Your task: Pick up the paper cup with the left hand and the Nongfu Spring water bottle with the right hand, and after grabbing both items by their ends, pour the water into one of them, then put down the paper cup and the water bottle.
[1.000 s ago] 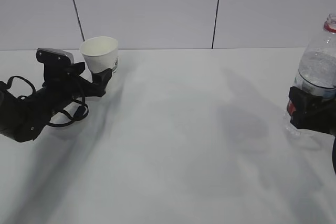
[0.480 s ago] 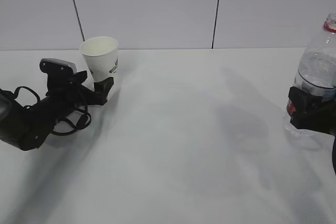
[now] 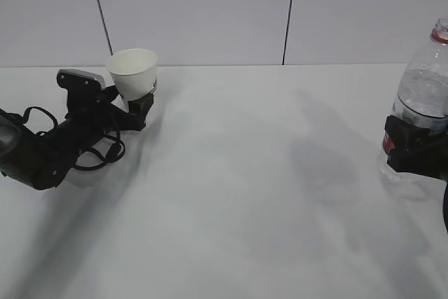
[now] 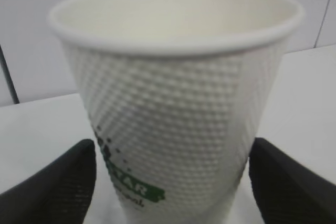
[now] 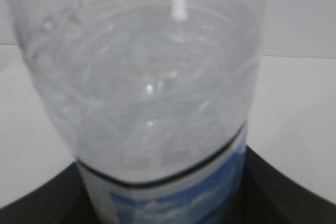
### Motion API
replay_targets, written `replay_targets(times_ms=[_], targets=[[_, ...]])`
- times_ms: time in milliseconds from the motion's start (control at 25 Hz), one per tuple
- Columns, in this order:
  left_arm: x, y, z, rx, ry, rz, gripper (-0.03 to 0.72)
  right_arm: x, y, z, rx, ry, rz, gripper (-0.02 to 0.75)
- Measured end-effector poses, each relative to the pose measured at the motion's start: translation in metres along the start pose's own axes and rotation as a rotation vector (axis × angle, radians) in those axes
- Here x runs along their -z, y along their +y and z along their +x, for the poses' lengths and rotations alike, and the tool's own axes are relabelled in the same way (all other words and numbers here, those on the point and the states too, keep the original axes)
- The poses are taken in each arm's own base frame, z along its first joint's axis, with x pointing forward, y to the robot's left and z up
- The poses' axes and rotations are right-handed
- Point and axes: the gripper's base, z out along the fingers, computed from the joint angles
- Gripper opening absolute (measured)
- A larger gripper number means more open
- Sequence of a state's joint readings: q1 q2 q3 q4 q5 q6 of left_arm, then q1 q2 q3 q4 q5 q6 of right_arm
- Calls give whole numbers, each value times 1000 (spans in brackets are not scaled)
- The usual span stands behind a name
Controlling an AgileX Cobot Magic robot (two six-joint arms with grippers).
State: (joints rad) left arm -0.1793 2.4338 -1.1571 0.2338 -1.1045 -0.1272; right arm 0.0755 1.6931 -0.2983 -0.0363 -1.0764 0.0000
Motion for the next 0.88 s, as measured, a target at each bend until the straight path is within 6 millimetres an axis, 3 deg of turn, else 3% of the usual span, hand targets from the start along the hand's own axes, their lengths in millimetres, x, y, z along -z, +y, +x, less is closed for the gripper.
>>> replay_targets(times_ms=[280, 560, 880], targets=[[-8, 1, -4, -13, -4, 7, 685, 0, 0, 0, 0, 0, 0, 452], [-12, 0, 11, -21, 20, 28, 685, 0, 0, 0, 0, 0, 0, 452], [-15, 1, 7, -24, -10, 30, 685, 0, 0, 0, 0, 0, 0, 451]])
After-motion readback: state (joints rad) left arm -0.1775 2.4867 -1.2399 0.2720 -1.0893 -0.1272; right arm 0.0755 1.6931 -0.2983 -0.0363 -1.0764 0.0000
